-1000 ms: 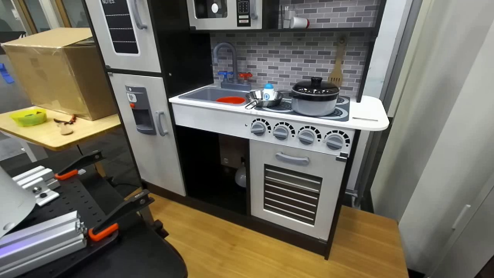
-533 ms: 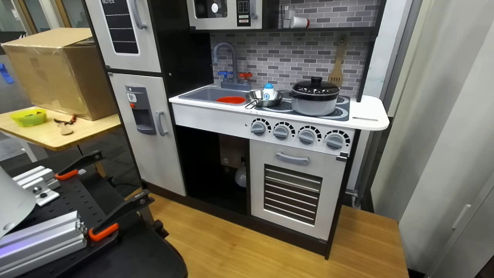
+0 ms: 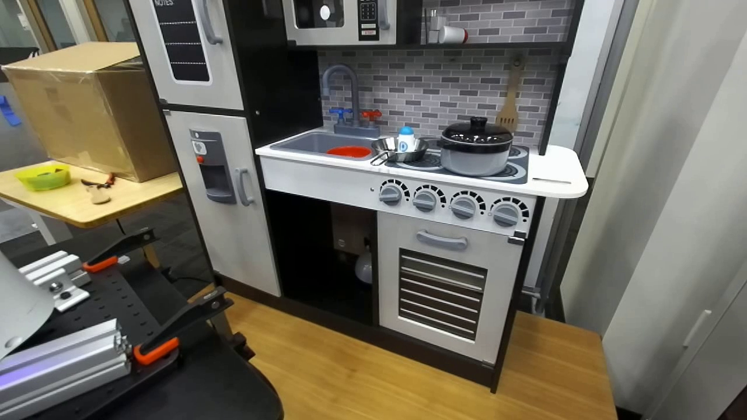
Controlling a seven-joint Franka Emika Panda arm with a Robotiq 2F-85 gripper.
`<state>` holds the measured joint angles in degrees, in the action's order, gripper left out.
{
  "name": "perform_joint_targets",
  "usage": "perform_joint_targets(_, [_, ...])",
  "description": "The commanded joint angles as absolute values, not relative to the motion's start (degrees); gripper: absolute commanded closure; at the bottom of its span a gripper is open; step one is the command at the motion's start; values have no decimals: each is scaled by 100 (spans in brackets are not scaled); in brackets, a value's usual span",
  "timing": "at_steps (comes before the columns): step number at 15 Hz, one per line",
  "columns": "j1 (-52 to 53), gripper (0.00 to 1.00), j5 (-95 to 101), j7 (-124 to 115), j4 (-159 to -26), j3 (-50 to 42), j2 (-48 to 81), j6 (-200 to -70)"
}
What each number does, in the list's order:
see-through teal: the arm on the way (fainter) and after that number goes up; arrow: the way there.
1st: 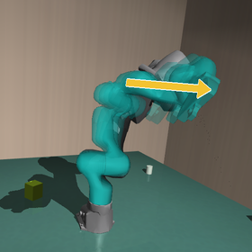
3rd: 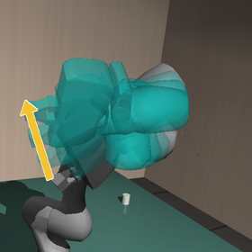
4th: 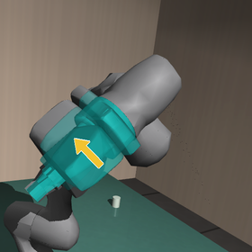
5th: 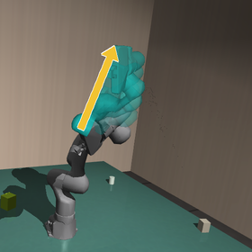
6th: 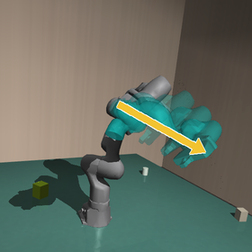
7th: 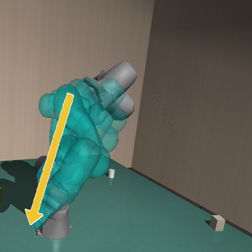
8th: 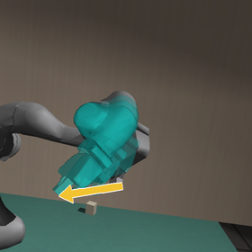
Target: Take the white bottle from the pan and put it in the dish in the sink
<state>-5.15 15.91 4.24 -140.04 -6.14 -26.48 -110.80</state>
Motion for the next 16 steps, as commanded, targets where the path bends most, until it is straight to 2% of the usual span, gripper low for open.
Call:
perform_joint_targets(1, [-551, 0, 1573, 438, -13997, -579, -2660, -11071])
perform_joint_targets(6, [-327, 0, 824, 953, -14022, -811, -2745, -11138])
perform_joint_targets(16, [-280, 0, 230, 1696, -13658, -963, -1495, -12827])
